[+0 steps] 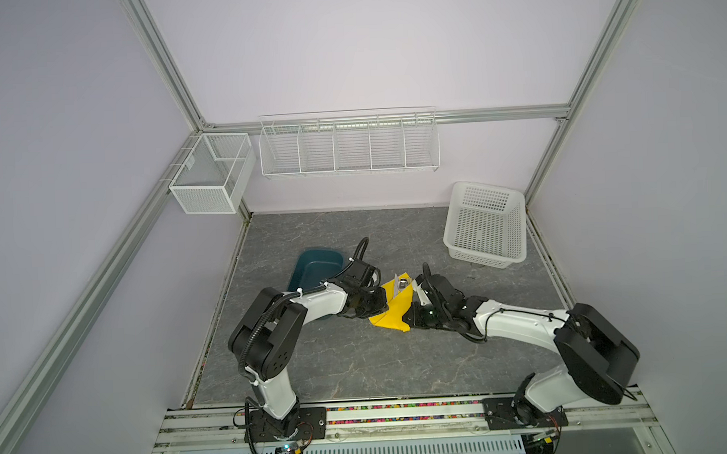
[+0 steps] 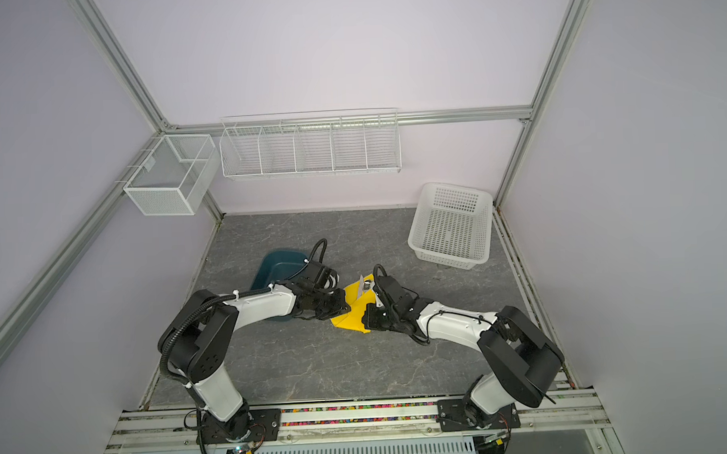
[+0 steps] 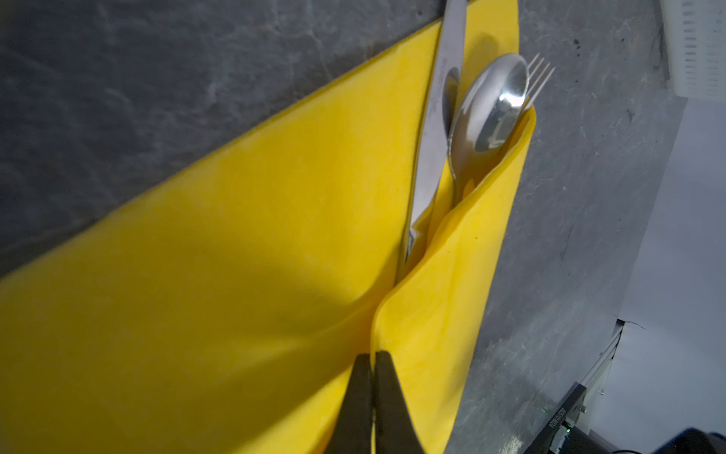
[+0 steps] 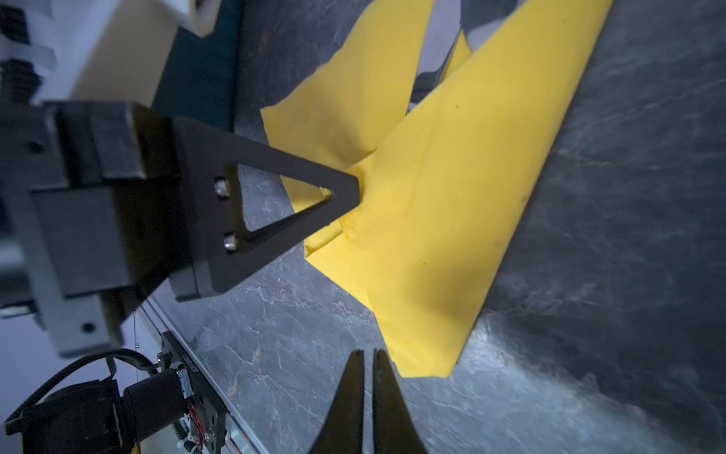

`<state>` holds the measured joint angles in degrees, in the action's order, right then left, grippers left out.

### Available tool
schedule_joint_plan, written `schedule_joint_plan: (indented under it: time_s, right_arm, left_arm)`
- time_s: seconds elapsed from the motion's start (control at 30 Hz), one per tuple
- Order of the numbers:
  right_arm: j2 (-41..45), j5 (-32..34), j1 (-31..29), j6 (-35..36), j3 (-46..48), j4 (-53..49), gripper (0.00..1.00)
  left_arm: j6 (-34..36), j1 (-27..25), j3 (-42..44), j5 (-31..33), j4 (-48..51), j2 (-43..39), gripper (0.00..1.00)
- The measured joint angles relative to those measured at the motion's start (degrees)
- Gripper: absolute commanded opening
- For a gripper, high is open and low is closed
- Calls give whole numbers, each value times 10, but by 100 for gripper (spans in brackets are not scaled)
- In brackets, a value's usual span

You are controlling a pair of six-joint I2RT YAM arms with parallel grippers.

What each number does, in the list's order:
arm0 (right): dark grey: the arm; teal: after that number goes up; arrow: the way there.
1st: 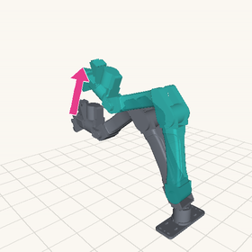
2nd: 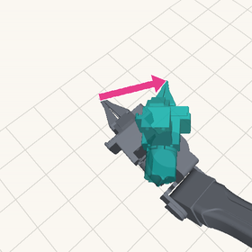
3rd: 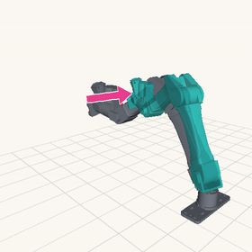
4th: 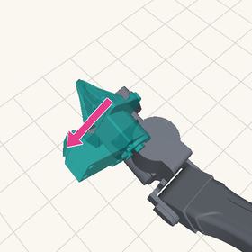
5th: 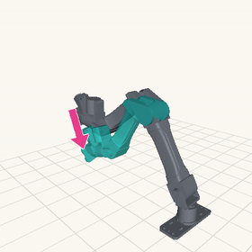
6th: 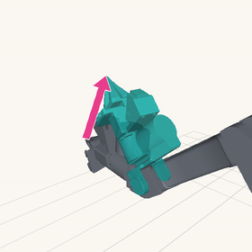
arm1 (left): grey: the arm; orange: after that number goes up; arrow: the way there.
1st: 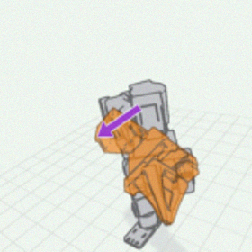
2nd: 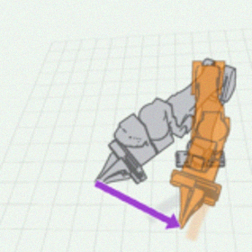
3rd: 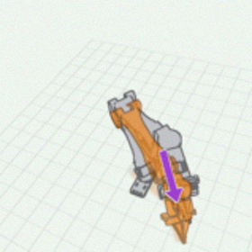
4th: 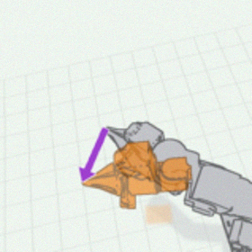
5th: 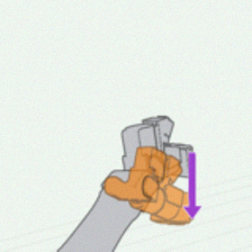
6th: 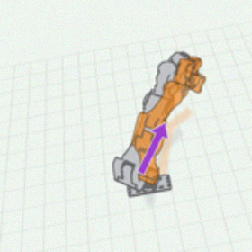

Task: Place the utensils on the paper napkin and roll it up

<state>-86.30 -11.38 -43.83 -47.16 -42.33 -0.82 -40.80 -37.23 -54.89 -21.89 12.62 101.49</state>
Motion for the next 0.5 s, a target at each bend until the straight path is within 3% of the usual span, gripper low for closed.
schedule_joint_plan:
  time_s: [0.5]
  right_arm:
    - [-50, -6, 5, -17, 8, 5, 10]
  left_arm:
    - [8, 1, -9, 3, 10, 2, 1]
